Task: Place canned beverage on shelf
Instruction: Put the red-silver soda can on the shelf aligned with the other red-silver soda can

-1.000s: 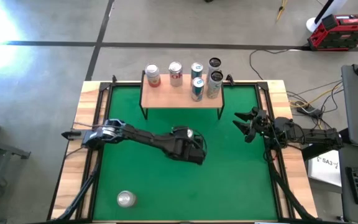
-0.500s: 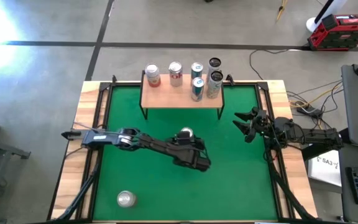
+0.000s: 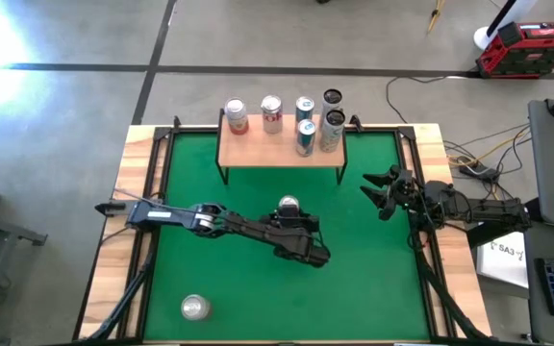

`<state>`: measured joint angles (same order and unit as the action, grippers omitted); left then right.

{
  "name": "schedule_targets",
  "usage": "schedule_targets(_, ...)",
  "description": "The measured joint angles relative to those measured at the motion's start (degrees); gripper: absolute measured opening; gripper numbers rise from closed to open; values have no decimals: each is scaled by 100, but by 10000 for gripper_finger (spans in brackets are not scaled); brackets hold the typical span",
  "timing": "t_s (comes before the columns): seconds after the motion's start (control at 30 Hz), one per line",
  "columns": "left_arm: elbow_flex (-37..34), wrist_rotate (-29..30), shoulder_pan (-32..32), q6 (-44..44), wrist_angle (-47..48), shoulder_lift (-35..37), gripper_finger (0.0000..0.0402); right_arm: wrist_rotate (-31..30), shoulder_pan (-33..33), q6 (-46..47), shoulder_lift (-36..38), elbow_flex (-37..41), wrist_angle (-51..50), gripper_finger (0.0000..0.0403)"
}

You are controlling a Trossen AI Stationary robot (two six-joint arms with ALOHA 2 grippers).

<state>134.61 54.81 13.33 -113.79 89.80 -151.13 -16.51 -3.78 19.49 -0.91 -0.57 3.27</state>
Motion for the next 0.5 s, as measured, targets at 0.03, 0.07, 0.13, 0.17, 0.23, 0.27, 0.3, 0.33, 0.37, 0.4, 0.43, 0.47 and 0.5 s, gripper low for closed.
schedule_targets(0.03,33,-39,12,18,23,0,280,0,-1,0,0,0,0,238)
schedule_targets(0.07,31,-74,19,80,17,31,280,-2,1,0,0,-1,0,238)
schedule_targets(0.13,1,-154,50,220,22,142,280,-2,1,0,0,-1,2,238)
schedule_targets(0.17,6,-205,67,324,17,219,280,2,-1,0,0,0,0,238)
schedule_targets(0.23,25,-350,87,645,13,449,280,0,1,0,0,0,0,238)
schedule_targets(0.27,26,-428,93,813,18,588,280,0,1,0,0,-1,0,238)
schedule_targets(0.3,27,-493,93,970,24,722,280,0,-1,-2,0,0,0,238)
schedule_targets(0.33,31,-522,95,1114,24,856,280,0,0,0,0,2,0,238)
schedule_targets(0.37,35,-547,93,1233,24,966,280,0,-1,-1,0,1,0,238)
schedule_targets(0.4,35,-563,93,1326,26,1069,280,0,0,-2,0,-1,0,238)
schedule_targets(0.43,31,-599,93,1434,22,1177,280,0,0,-2,0,1,0,238)
schedule_targets(0.47,29,-630,93,1550,21,1274,280,0,0,0,0,2,0,238)
schedule_targets(0.5,28,-624,93,1675,26,1387,280,0,0,-1,0,-1,0,238)
